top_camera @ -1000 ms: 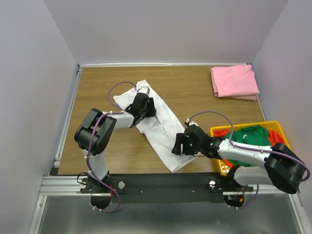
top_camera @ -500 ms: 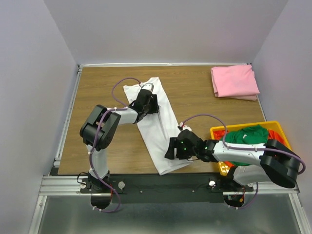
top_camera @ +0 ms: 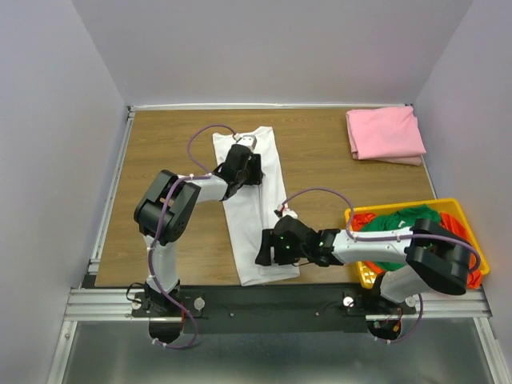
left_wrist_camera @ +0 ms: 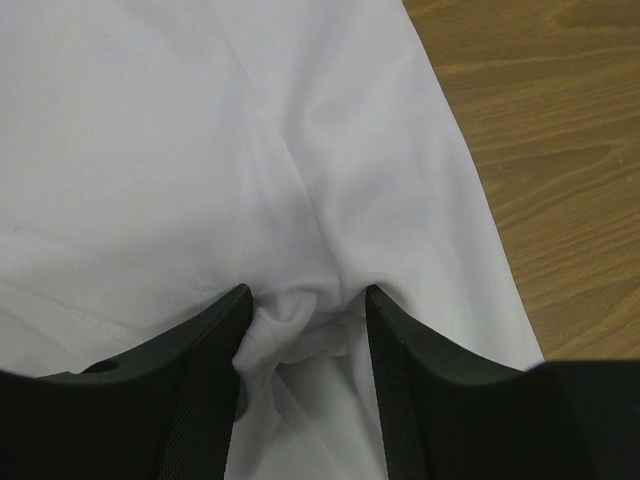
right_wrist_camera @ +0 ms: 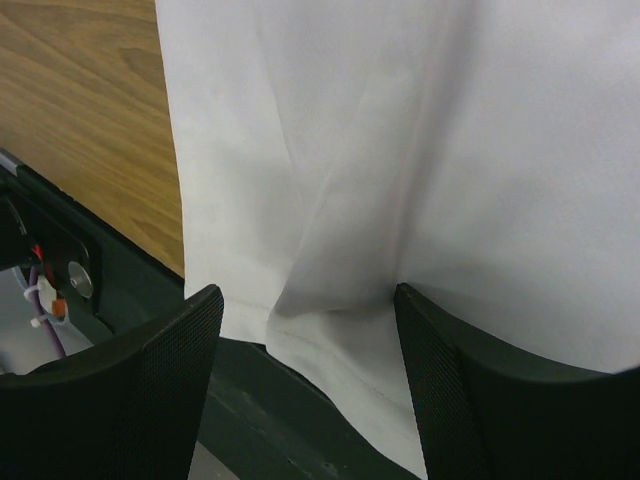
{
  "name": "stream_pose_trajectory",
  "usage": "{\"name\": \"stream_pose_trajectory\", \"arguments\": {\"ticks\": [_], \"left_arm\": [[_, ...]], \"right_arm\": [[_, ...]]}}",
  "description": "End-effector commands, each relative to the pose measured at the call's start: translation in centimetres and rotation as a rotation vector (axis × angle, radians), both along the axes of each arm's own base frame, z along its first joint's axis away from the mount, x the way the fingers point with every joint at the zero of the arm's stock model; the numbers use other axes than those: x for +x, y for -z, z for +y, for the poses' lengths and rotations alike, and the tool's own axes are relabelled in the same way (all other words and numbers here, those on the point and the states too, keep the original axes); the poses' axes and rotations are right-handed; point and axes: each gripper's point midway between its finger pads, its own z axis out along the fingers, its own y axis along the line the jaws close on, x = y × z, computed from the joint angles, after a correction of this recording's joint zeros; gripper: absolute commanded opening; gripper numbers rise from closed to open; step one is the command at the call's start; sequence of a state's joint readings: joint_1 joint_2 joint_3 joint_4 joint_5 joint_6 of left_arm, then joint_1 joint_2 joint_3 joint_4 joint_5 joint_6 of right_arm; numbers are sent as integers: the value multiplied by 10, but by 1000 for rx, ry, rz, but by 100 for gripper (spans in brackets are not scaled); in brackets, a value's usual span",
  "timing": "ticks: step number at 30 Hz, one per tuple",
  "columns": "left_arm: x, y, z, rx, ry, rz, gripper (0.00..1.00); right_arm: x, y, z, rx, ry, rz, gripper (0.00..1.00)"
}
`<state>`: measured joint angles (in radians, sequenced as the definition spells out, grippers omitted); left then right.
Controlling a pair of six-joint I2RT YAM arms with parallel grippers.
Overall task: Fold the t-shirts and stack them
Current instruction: Fold the tshirt
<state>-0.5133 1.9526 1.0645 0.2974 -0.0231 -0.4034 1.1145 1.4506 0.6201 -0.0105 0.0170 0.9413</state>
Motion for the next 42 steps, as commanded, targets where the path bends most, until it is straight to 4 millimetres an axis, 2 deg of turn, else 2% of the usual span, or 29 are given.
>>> {"name": "stream_pose_trajectory", "arguments": {"ticks": [1,5,9,13,15,17,18,19,20,21,22,24,25,26,27,29,30,33,34,35,36,38,40,42], "left_arm": [[-16,30,4,71,48,75,58],[-15,28,-6,52,94,72,58],[-11,23,-10,45,106,60,58],[-7,1,-14,24,116,23,58],[-6,-14,-14,14,117,-1,59],[-5,-40,-14,-6,115,-41,59],[-4,-61,-15,-24,114,-76,60],[-5,-70,-15,-30,113,-90,60],[-6,-80,-13,-35,107,-106,61],[-7,-90,-12,-41,102,-120,61],[-10,-111,-9,-59,95,-155,62],[-14,-127,-3,-67,67,-175,62],[-21,-143,2,-84,60,-199,62],[-24,-149,10,-78,23,-212,63],[-32,-169,14,-104,6,-240,62],[-49,-165,24,-105,-17,-224,63],[-65,-164,33,-112,-46,-209,63],[-95,-154,44,-133,-78,-168,62],[-111,-162,41,-168,-63,-178,62],[-126,-141,45,-174,-75,-128,62],[-137,-133,46,-176,-81,-101,62],[-167,-124,49,-207,-86,-64,61],[-185,-108,52,-204,-94,-20,60],[-203,-101,48,-230,-90,24,59]], "right_arm": [[-16,25,-6,-102,-16,47,77],[-18,27,5,-110,-29,41,77],[-15,21,13,-98,-26,16,77],[-11,2,17,-72,-35,-24,78],[-9,-5,16,-73,-36,-40,79],[-6,-16,11,-80,-23,-62,79],[-3,-19,7,-86,-9,-77,79],[-4,-18,1,-108,-2,-78,79],[-4,-26,-2,-95,7,-88,79],[-3,-28,-6,-99,16,-93,79],[-2,-29,-10,-103,27,-98,80],[-2,-31,-22,-122,57,-104,80],[-3,-28,-28,-136,66,-101,80],[-4,-24,-35,-160,78,-98,80],[-5,-25,-38,-158,89,-90,80],[-10,-16,-46,-181,92,-62,79],[-15,-11,-50,-194,92,-43,79],[-21,-4,-56,-210,102,-18,77],[-23,-2,-57,-214,100,-12,77],[-25,-1,-58,-220,97,-5,76],[-27,1,-60,-224,98,3,75],[-31,3,-60,-230,94,11,74],[-32,5,-62,-235,95,17,73],[-34,7,-62,-242,92,23,69]]}}
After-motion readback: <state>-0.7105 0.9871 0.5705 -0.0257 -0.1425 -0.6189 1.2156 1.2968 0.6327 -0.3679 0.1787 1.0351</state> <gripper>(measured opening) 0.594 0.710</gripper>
